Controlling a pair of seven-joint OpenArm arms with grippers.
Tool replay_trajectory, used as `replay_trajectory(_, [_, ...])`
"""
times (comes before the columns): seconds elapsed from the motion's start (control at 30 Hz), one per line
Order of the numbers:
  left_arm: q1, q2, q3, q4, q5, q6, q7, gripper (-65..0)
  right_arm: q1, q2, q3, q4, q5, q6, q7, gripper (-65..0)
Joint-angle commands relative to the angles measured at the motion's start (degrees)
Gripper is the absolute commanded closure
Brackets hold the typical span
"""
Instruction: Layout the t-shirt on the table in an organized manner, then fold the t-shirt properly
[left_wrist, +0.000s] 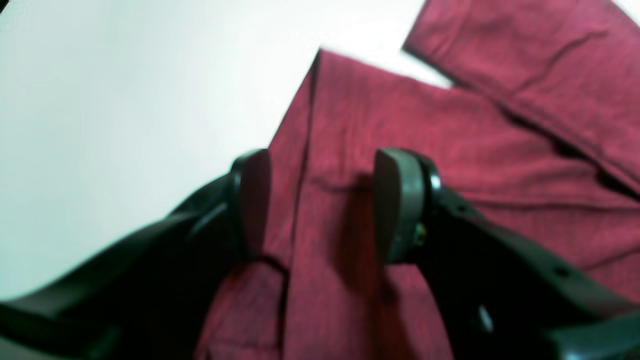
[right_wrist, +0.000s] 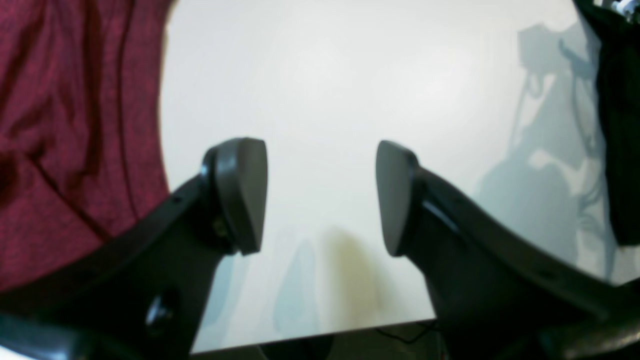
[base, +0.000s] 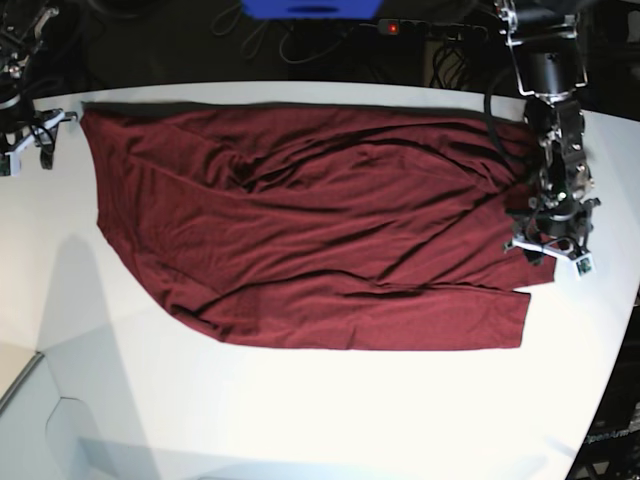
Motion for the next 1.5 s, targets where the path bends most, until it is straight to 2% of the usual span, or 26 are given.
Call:
replay_trajectory(0.0, [-0.9,-0.9,0.1,0.9,0.2,-0.1,-1.2,-31.9,0.1,1.1,0.3,0.8,0.9,-0.2,1.4,-34.4])
replay_trajectory(0.37, [-0.9,-0.7,0.1,-1.5,0.3,-0.2,-1.2,-31.7,0.1,1.1,0.5,0.8,0.9,-0.2,1.4,-34.4])
replay_trajectory(0.53, [-0.9,-0.7,0.1,-1.8,0.2,-0.4,-1.2,-23.8,0.1,1.1,0.5,0.8,0.9,-0.2,1.4,-34.4])
replay_trajectory(1.47, [-0.7,-0.7,-0.2,1.2,0.2,-0.3,-1.1,-22.2,0.0,0.9,0.4,0.8,0.9,-0.2,1.4,-34.4])
